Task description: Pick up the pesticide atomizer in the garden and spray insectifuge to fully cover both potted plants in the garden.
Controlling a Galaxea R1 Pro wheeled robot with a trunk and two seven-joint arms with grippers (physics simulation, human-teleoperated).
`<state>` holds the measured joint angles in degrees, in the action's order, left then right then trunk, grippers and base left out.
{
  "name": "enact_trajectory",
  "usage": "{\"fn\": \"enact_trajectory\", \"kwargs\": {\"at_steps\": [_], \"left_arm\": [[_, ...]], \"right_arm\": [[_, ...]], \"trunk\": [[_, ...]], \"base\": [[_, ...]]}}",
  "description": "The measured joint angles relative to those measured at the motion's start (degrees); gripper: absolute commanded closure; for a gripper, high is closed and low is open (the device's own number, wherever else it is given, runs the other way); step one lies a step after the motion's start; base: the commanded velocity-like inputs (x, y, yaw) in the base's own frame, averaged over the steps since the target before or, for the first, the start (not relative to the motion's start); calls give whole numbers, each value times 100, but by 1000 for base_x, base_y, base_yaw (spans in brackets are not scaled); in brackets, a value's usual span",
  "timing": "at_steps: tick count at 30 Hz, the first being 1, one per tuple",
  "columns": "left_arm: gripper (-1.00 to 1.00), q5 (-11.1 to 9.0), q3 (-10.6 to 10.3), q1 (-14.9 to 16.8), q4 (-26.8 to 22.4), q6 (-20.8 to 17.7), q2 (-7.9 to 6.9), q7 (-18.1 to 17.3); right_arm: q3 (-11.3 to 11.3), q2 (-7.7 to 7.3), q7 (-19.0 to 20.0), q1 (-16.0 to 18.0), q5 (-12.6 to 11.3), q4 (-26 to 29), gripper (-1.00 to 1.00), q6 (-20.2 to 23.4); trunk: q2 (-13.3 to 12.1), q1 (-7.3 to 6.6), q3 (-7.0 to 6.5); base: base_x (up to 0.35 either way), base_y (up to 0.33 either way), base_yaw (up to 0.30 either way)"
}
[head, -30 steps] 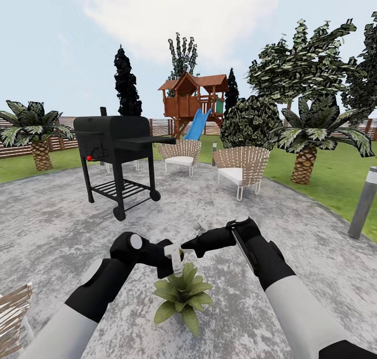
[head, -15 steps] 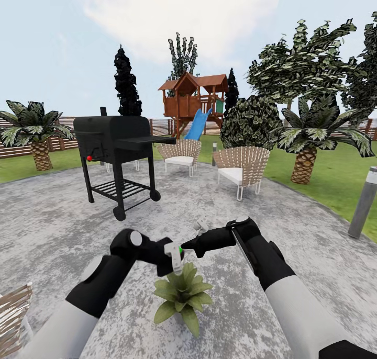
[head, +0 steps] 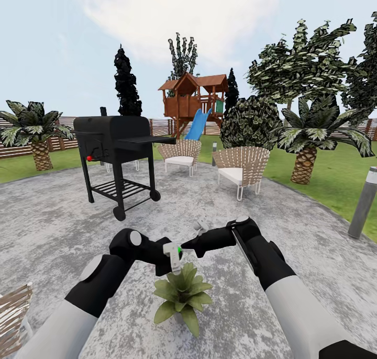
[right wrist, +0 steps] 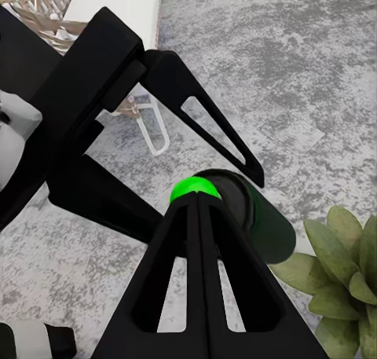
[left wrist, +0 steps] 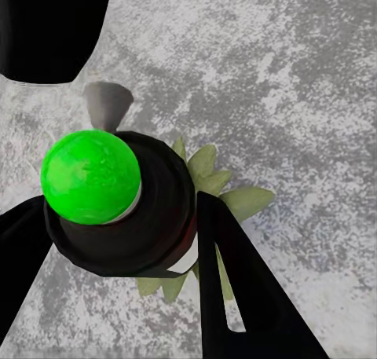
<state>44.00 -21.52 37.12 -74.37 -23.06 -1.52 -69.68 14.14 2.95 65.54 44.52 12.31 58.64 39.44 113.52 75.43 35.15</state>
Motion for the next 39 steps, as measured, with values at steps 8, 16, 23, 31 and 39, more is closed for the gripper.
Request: {"fn": "enact_trajectory", "kwargs": {"at_steps": [8,16,23,31,39], "left_arm": [[100,9,10,0,192,7,-53,3],[100,5,10,0,337,9,-259,4],[100,4,252,1,404,20,-772,20],[100,3,1416,1,402,25,-891,226],[100,-117,3310,-40,437,-20,-237,1880]], "right_arm": [[0,-4,0,0,0,0,100,-16],[1,-8,0,0,0,0,100,-19],[-6,-32,0,0,0,0,100,-25],[-17,-30,-25,0,-8,-6,100,-39],[-488,-358,-610,-23,-17,-819,-100,-40]], "trunk": [[0,0,0],[0,0,0],[0,0,0],[0,0,0],[0,0,0]], "base": [[0,0,0],[0,0,0],[0,0,0],[0,0,0],[0,0,0]]}}
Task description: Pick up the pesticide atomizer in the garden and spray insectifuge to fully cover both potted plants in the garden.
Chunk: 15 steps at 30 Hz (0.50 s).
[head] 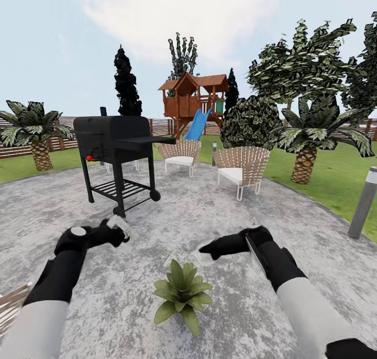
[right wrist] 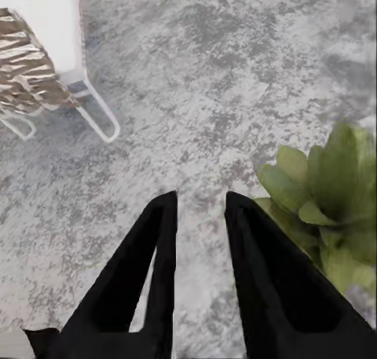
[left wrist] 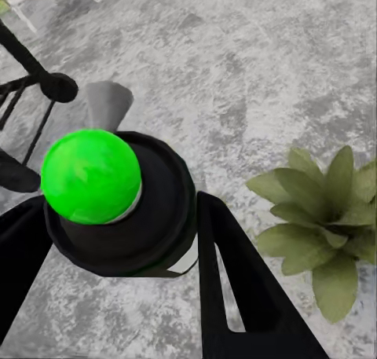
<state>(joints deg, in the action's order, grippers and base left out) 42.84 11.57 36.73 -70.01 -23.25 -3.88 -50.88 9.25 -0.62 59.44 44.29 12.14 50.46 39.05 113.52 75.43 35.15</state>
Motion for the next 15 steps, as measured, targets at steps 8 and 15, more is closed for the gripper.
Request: {"fn": "enact_trajectory", "kwargs": {"at_steps": [8,15], "left_arm": [[100,-57,1373,-21,265,-16,511,929],[100,-591,1427,-24,1398,27,744,2295]], "right_arm": [[-2349,-1146,-599,-3,-7,-826,-100,-506],[-2520,-1262,-3696,-4,-30,-1013,-100,-1761]], "trunk": [[0,0,0],[0,0,0]], "base": [[0,0,0],[0,0,0]]}}
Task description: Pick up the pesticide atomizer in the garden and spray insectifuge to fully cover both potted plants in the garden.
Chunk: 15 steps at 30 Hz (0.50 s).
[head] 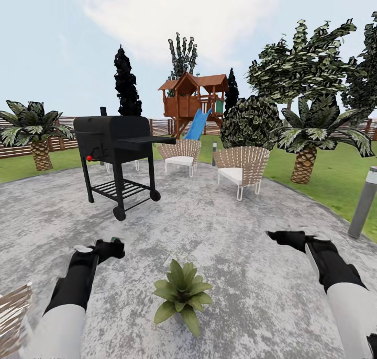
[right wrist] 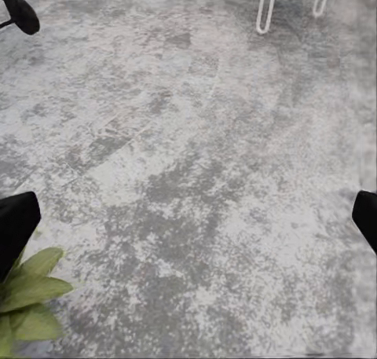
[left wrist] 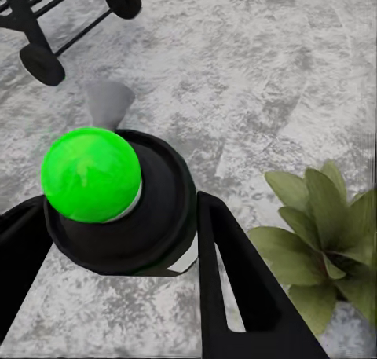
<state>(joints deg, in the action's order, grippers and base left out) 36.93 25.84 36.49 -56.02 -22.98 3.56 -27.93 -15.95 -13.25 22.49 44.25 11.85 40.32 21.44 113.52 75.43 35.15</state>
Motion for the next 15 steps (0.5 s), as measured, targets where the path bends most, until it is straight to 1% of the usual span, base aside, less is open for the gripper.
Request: {"fn": "enact_trajectory", "kwargs": {"at_steps": [1,2,3,4,5,6,8,10,11,15], "left_arm": [[100,-184,-13,0,207,69,21,249],[100,-274,-19,0,335,147,29,371],[100,-351,-24,1,482,283,36,475],[100,-381,-27,1,559,367,39,515],[100,-392,-28,1,590,401,41,528],[100,-410,-29,1,664,461,45,550],[100,-422,-40,1,778,502,47,557],[100,-422,-56,1,921,520,48,555],[100,-423,-59,1,958,524,48,553],[100,-424,-111,1,1156,544,48,539]], "right_arm": [[0,9,-248,-1,-2,-254,-100,-91],[4,13,-347,-1,-7,-500,-100,-132],[14,16,-429,-3,-12,-914,-100,-194],[20,17,-461,-1,-19,-1221,-100,-260],[22,17,-472,0,-24,-1373,-100,-302],[27,19,-490,-2,-23,-1748,-100,-441],[28,20,-499,1,-32,-2179,-100,-621],[28,21,-501,1,-36,-2479,-100,-728],[27,21,-501,2,-37,-2545,-100,-744],[30,28,-496,2,-37,-3218,-100,-797]], "trunk": [[0,0,1],[0,0,0],[0,0,1],[0,0,0],[0,0,0],[0,0,1],[0,0,0],[0,0,0],[0,0,0],[0,0,0]], "base": [[0,0,0],[0,0,0],[0,0,0],[0,0,0],[0,0,0],[0,0,0],[0,0,0],[0,0,0],[0,0,0],[0,0,0]]}}
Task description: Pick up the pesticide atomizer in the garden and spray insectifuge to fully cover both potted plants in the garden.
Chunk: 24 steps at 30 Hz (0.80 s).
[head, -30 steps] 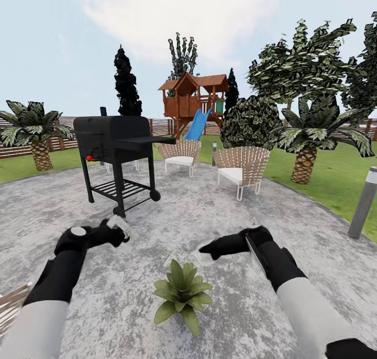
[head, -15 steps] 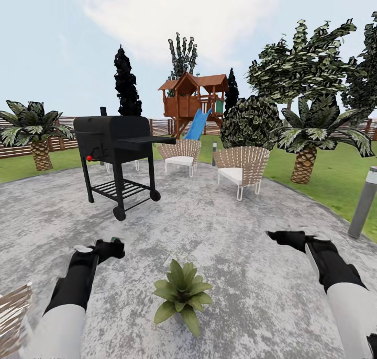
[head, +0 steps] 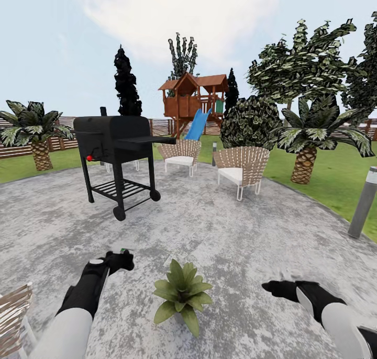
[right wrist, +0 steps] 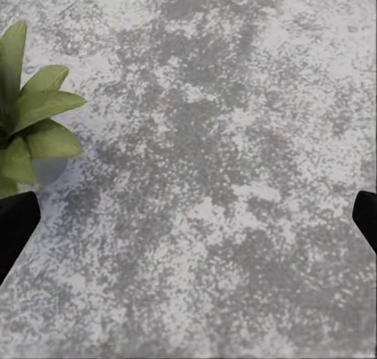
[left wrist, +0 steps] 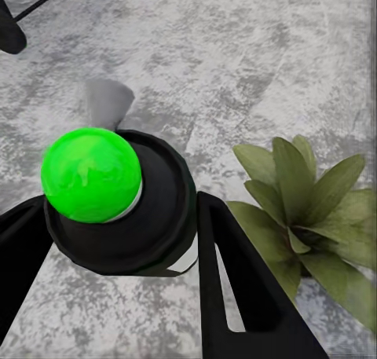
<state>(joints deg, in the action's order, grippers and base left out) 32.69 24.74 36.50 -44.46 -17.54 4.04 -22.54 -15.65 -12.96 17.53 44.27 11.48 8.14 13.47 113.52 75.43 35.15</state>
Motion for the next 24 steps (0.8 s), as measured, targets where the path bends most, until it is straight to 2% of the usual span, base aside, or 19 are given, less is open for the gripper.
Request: {"fn": "enact_trajectory", "kwargs": {"at_steps": [2,6,24], "left_arm": [[100,-3,-118,0,24,2,0,-4],[100,-1,-305,1,35,-2,-4,-5],[100,0,-379,1,29,-10,-4,-1]], "right_arm": [[2,3,3,0,1,-278,-100,-6],[7,11,4,-51,21,-424,-100,-9],[14,23,6,-104,42,-588,-100,-9]], "trunk": [[0,0,0],[0,0,0],[0,0,0]], "base": [[0,0,0],[0,0,0],[0,0,0]]}}
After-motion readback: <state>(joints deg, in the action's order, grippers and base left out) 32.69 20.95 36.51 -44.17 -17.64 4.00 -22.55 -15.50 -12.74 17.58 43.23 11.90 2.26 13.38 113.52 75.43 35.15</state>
